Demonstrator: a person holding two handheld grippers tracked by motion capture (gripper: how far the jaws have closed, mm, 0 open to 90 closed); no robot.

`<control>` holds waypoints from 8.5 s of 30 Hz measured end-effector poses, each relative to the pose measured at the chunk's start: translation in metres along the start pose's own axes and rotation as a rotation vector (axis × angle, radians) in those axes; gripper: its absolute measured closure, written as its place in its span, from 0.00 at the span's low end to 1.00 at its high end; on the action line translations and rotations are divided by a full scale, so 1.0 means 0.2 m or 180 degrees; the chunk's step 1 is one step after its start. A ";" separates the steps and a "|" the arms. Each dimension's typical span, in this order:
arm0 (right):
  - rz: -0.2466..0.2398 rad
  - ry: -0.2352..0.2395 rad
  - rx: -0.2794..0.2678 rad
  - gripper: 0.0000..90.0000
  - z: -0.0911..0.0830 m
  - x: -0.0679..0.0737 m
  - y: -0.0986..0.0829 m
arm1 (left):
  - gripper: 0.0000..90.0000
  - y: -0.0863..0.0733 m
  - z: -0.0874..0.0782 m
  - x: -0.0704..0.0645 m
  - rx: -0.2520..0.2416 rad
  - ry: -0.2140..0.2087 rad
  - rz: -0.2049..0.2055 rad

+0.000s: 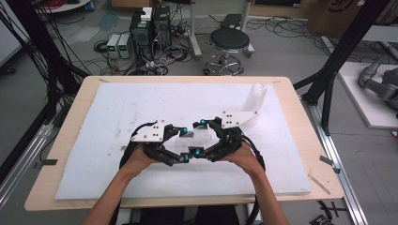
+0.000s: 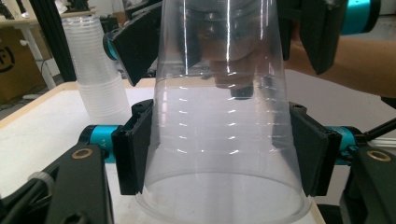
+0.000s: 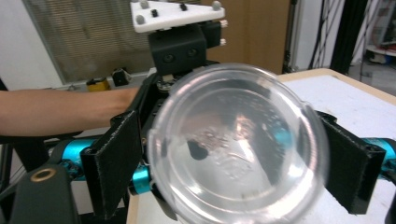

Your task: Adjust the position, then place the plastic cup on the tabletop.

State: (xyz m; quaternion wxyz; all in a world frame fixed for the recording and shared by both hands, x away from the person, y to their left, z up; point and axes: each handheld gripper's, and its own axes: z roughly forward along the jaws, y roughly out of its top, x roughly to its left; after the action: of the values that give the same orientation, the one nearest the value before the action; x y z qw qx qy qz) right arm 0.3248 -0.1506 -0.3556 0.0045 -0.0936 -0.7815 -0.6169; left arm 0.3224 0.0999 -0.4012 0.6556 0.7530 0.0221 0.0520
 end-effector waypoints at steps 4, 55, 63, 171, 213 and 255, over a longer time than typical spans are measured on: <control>0.0010 -0.0018 0.0029 0.17 -0.02 0.00 0.00 | 0.36 0.01 -0.02 -0.02 0.0291 0.0023 -0.0050; -0.0558 -0.0016 0.2358 0.27 0.13 0.02 0.09 | 0.36 0.28 0.08 0.06 0.2771 -0.0379 -0.0234; -0.0662 0.0003 0.2292 0.37 0.14 0.03 0.10 | 0.36 0.27 0.10 0.05 0.2771 -0.0424 -0.0241; -0.0181 0.0135 0.0217 0.48 -0.06 -0.04 -0.20 | 0.35 0.02 -0.03 0.02 -0.0206 -0.0134 -0.0317; 0.0201 -0.1768 0.0254 0.16 -0.31 0.03 -0.44 | 0.35 0.10 -0.17 0.18 0.0961 0.0099 -0.0219; 0.0415 -0.2481 0.0440 0.16 -0.37 0.04 -0.61 | 0.35 0.19 -0.11 0.33 0.2082 0.0314 0.0010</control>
State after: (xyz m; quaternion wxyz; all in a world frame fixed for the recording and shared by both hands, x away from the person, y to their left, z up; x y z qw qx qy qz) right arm 0.2897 -0.2487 -0.4546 -0.2468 -0.3695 -0.7566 -0.4796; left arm 0.3844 0.1219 -0.3574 0.3771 0.9202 0.0682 0.0796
